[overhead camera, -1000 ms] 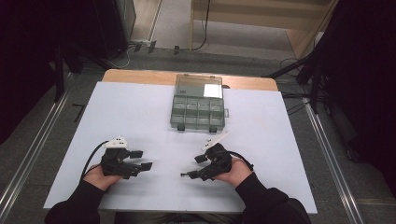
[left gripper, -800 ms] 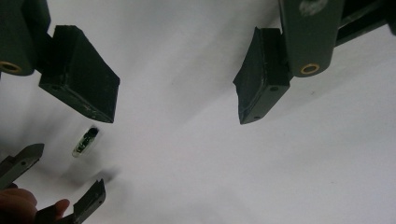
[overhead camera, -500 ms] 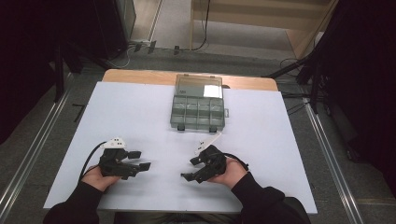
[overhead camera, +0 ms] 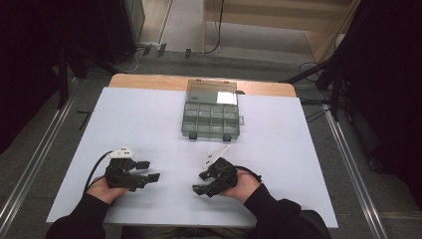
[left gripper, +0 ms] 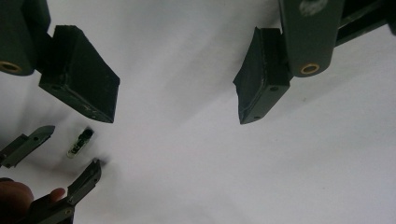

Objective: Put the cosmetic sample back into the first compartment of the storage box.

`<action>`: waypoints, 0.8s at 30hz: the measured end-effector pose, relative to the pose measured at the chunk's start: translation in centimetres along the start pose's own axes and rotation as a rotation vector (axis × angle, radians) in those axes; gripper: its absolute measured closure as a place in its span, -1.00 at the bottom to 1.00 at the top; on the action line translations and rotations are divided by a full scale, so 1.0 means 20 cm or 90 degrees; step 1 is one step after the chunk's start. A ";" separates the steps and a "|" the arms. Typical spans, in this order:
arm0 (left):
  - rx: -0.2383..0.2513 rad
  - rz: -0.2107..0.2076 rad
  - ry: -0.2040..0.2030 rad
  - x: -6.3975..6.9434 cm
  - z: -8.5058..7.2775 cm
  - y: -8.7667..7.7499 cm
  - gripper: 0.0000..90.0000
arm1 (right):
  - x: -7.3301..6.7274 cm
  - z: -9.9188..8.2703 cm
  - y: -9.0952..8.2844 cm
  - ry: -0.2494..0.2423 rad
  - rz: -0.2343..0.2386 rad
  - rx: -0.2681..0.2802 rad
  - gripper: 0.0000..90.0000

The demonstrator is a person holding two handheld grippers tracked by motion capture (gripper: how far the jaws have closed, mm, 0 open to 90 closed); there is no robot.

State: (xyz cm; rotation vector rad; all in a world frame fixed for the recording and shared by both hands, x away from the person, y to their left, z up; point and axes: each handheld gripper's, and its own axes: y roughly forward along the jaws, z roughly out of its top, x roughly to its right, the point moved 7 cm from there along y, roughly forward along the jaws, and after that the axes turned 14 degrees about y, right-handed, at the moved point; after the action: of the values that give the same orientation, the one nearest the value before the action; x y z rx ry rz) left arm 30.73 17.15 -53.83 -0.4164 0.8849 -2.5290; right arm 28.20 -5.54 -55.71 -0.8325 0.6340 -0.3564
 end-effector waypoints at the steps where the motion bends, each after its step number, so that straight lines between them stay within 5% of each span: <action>1: 0.000 0.000 0.000 0.00 0.00 0.00 -0.34 | 0.00 0.00 0.00 0.000 0.000 0.000 -0.10; 7: -0.002 0.002 -0.001 0.00 0.00 0.00 -0.34 | -0.02 0.00 0.01 -0.018 -0.002 -0.007 0.10; 20: -0.004 0.000 0.001 0.00 0.00 0.01 -0.34 | -0.03 -0.01 0.01 -0.066 -0.074 -0.006 0.69; 24: -0.004 0.000 0.002 0.00 0.00 0.01 -0.34 | -0.02 -0.01 0.02 -0.068 -0.064 -0.008 0.79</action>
State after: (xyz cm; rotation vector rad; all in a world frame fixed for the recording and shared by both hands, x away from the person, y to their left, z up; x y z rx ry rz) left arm 30.81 17.08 -53.97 -0.4143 0.8936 -2.5284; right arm 27.81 -5.18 -55.83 -0.8909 0.4961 -0.3962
